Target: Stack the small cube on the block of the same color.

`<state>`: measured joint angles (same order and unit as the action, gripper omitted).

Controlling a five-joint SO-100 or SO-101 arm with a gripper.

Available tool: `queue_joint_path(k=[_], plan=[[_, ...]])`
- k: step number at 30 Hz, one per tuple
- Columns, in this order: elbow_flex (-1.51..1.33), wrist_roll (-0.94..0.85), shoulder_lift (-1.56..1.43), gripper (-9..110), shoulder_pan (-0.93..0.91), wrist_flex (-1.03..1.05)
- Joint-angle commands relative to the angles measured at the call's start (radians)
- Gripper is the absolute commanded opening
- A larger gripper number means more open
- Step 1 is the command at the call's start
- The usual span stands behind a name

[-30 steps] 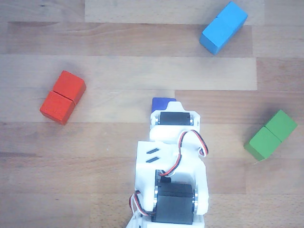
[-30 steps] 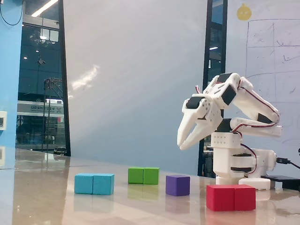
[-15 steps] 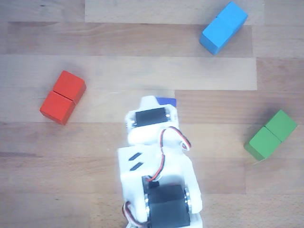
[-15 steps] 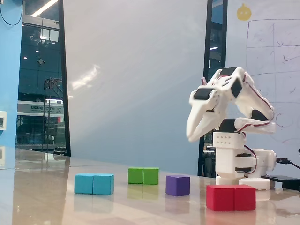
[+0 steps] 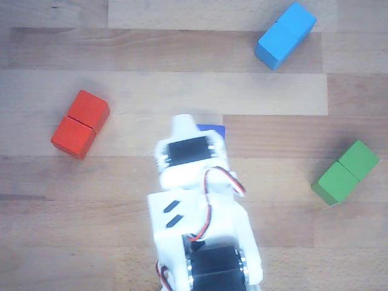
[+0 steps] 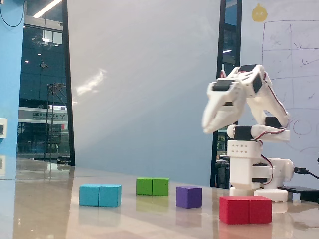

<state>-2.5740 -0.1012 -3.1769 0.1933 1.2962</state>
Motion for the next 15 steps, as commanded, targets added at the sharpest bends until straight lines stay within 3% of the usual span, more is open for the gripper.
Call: queue_joint_path(k=[1, 6, 15], plan=[[0.092, -0.009, 0.014, 1, -0.229, -0.014], [0.098, -0.009, 0.014, 1, -0.275, -0.014], [0.101, -0.006, 0.014, 0, 0.143, -0.014]])
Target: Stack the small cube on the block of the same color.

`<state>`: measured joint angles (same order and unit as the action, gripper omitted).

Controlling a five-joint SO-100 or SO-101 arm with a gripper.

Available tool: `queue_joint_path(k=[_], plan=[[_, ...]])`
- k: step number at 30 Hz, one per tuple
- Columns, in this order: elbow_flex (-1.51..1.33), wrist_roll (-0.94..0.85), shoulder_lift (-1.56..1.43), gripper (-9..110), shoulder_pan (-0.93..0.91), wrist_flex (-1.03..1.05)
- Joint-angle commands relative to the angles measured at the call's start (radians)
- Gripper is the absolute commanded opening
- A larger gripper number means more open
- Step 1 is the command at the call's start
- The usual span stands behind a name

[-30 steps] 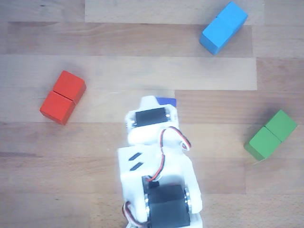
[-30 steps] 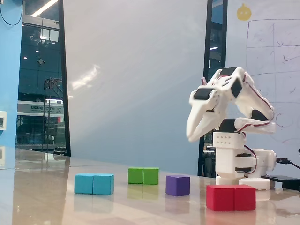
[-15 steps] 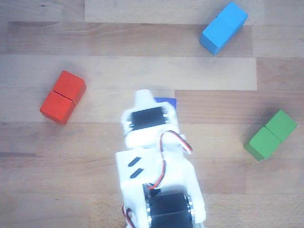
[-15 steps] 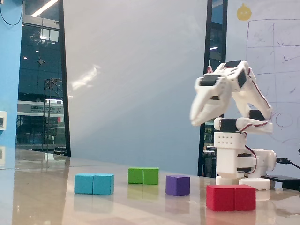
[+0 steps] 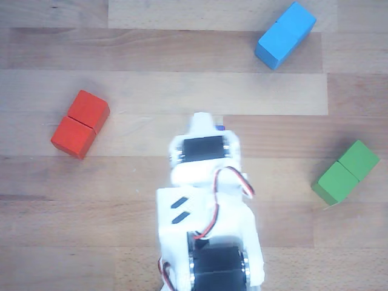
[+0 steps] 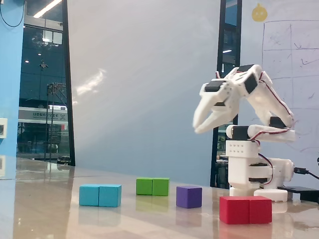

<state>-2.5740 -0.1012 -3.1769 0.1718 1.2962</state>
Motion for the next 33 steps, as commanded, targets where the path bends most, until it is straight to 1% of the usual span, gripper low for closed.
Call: queue_joint_path(k=[1, 4, 7, 10, 17, 20, 22, 25, 33], plan=[[0.101, -0.006, 0.014, 0, 0.201, -0.014], [0.101, -0.006, 0.014, 0, 0.262, -0.025], [0.101, -0.008, 0.014, 0, 0.229, -0.075], [0.097, -0.008, 0.014, 0, 0.133, -0.130], [0.084, -0.009, 0.014, 1, -0.198, -0.161], [0.071, -0.008, 0.015, 1, -0.270, -0.166], [0.054, -0.008, 0.015, 1, -0.262, -0.172], [0.044, -0.006, 0.015, 0, -0.190, -0.176], [0.054, -0.006, 0.014, 0, 0.133, -0.178]])
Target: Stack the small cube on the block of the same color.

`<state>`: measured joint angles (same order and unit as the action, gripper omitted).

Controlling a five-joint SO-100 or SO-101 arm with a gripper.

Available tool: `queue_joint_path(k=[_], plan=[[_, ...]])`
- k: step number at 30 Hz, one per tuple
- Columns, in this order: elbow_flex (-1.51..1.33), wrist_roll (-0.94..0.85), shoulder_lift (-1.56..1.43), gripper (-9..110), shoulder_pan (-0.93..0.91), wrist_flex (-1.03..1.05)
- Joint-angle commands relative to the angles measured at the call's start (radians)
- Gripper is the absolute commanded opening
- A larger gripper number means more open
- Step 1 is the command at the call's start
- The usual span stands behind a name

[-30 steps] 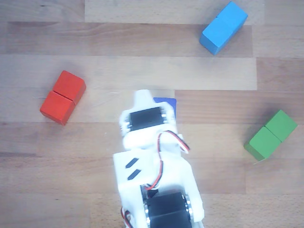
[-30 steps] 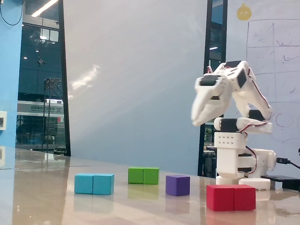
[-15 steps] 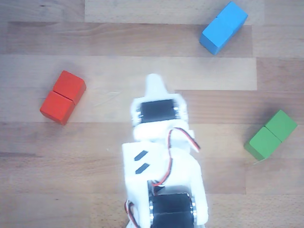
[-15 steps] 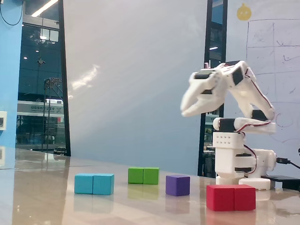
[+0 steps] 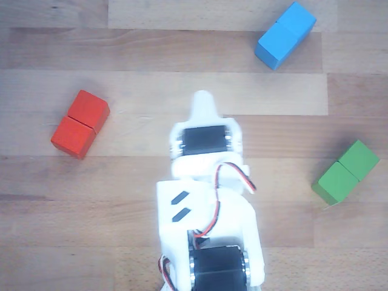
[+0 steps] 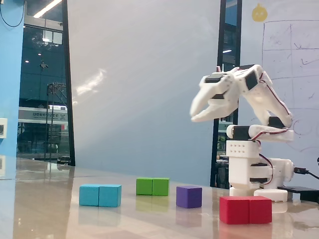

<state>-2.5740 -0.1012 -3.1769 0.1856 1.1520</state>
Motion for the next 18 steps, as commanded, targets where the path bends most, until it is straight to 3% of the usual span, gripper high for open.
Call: queue_joint_path(k=[1, 18], plan=[[0.054, -0.006, 0.014, 0, 0.138, -0.034], [-0.152, 0.005, -0.072, 0, -0.092, -0.034]])
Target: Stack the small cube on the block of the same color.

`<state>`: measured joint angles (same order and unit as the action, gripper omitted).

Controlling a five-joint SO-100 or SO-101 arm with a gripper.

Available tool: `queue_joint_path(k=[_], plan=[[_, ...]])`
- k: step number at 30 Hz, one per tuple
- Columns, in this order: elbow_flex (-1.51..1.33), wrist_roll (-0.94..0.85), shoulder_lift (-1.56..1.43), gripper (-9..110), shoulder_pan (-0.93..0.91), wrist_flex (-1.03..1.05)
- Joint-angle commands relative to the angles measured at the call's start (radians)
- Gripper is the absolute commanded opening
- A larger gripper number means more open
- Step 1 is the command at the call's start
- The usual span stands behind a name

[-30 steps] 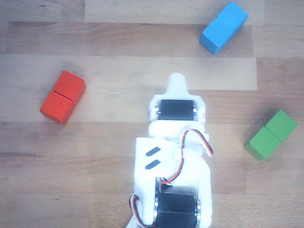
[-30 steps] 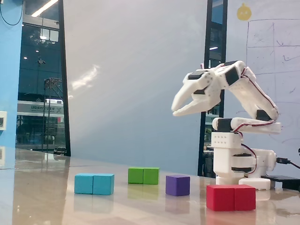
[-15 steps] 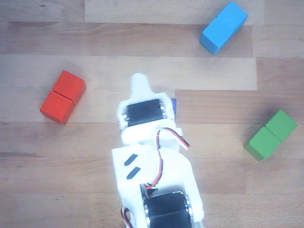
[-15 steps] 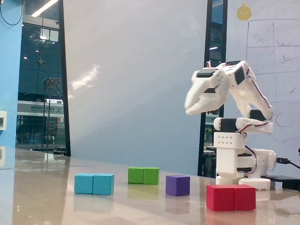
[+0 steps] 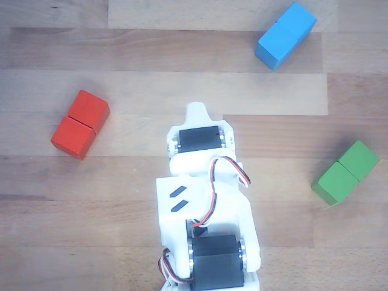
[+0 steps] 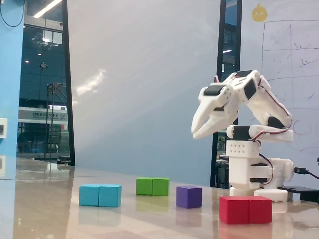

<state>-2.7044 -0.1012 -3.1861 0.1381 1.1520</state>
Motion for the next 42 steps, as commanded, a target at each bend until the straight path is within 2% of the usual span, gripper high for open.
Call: queue_joint_path(k=[1, 8, 23, 42], plan=[[-0.043, 0.005, -0.092, 0, -0.055, -0.034], [-0.189, 0.006, -0.258, 0, -0.140, -0.034], [-0.391, 0.006, -0.265, 0, -0.155, -0.034], [-0.402, 0.008, -0.272, 0, -0.155, -0.015]])
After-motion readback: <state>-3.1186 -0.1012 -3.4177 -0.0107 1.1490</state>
